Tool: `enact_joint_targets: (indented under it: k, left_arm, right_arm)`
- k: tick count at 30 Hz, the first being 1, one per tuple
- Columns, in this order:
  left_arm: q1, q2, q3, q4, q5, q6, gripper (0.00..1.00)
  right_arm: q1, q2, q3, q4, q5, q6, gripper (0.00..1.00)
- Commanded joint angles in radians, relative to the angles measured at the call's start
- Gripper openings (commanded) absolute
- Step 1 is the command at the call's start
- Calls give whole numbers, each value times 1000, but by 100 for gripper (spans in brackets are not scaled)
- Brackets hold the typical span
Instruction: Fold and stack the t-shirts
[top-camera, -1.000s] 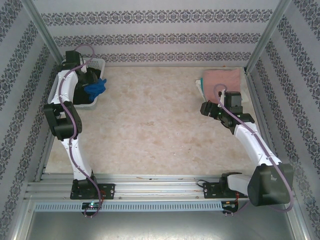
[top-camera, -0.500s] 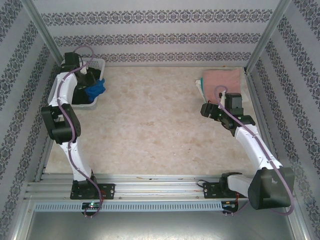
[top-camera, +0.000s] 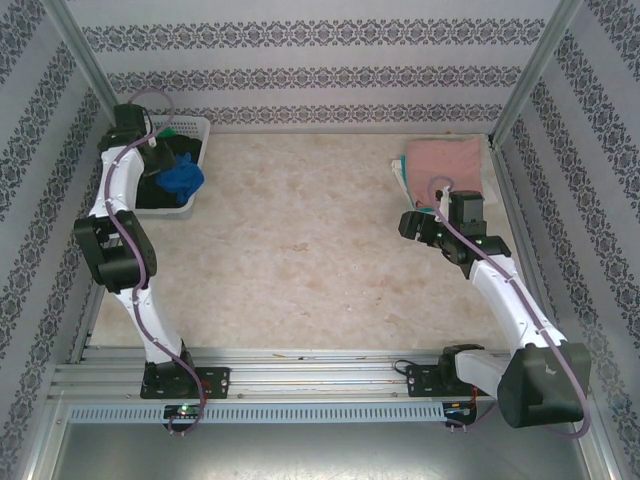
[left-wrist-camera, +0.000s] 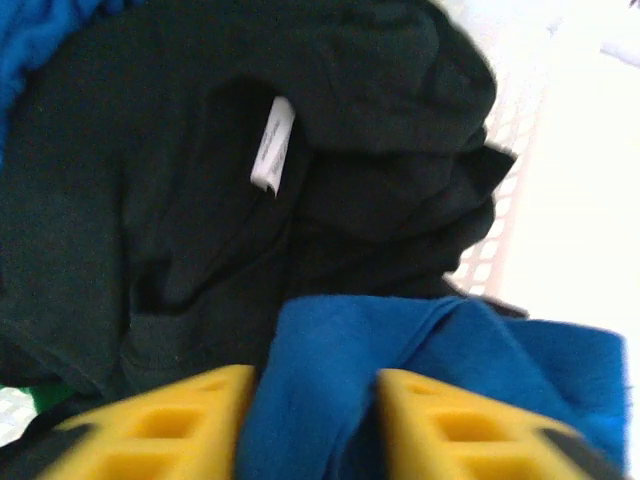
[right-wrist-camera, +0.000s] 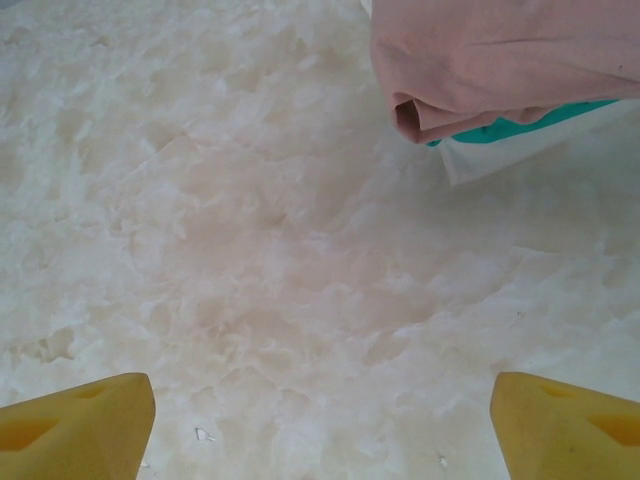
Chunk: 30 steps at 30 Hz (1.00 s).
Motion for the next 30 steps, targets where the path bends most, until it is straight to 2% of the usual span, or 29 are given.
enact_joint_targets:
  k: [1,5,7,16,19,25,30]
  left_arm:
    - [3,-117,-47,28,-8,11,50]
    - [1,-202,-99,24,19,16,56]
    - [-6,-239,-131,18,43,16,62]
    - [-112,-292,-214,-8,5,36,84]
    - [-130,-278,-232,21,10,26,86]
    - [-149,-195,-209,22,17,24,82]
    - [-159,-128,-179,34,1,29,72]
  right_arm:
    - [11,-34,-17,-16,0,-29,90]
    - [11,-48,-32,-7,10,-42,96]
    - [11,-51,-34,-7,9,-48,96]
    - [11,-56,-32,-17,2,-55,98]
    - [11,-52,-31,-11,-1,-54,97]
    - [11,-47,-30,-7,-5,-53,97]
    - [11,-41,-32,-10,-4,-56,98]
